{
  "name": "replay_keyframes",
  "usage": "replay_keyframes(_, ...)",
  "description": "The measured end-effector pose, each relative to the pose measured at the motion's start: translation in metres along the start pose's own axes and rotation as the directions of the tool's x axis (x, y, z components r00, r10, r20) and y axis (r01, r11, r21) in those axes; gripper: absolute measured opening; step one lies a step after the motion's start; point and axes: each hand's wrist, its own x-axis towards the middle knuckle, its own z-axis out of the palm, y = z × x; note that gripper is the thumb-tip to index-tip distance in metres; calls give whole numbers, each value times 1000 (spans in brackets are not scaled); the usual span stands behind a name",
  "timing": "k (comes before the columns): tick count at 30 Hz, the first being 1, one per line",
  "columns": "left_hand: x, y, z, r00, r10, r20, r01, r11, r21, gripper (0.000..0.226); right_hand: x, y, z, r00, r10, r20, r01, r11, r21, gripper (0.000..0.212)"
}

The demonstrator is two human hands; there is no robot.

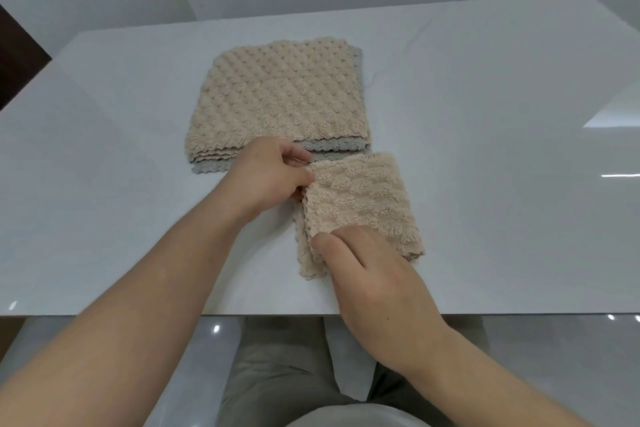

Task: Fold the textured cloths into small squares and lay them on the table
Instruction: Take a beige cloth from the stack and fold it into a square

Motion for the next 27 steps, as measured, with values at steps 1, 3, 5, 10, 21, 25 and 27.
replay_keyframes(1, 0, -1, 0, 1000, -3, -8, 3, 1000, -2, 28, -1, 0, 2, 1000, -13, -10, 13, 1000, 3, 34)
replay_keyframes(3, 0, -1, -1, 1000, -7, -19, 7, 1000, 8, 26, -2, 1, 4, 999, -31, -12, 31, 1000, 6, 31)
replay_keyframes(5, -3, -1, -2, 1000, 2, -12, -2, 1000, 22, 12, -3, 1, 6, 999, -44, 3, 44, 999, 1, 30)
replay_keyframes(10, -3, -4, -4, 999, 46, -26, -44, 995, 89, 10, -5, 5, 13, 997, -78, -15, 78, 997, 22, 27)
replay_keyframes(21, 2, -2, -7, 999, -38, -34, 38, 999, 15, 15, -3, 6, 15, 991, -103, -89, 111, 990, 92, 22)
replay_keyframes(25, 3, -3, -8, 999, -30, -42, 31, 999, 23, 13, -2, 5, 15, 987, -110, -116, 122, 987, 105, 20)
replay_keyframes(27, 3, -3, -8, 999, -26, -38, 27, 999, 39, 14, -1, 5, 16, 984, -111, -137, 128, 984, 126, 18)
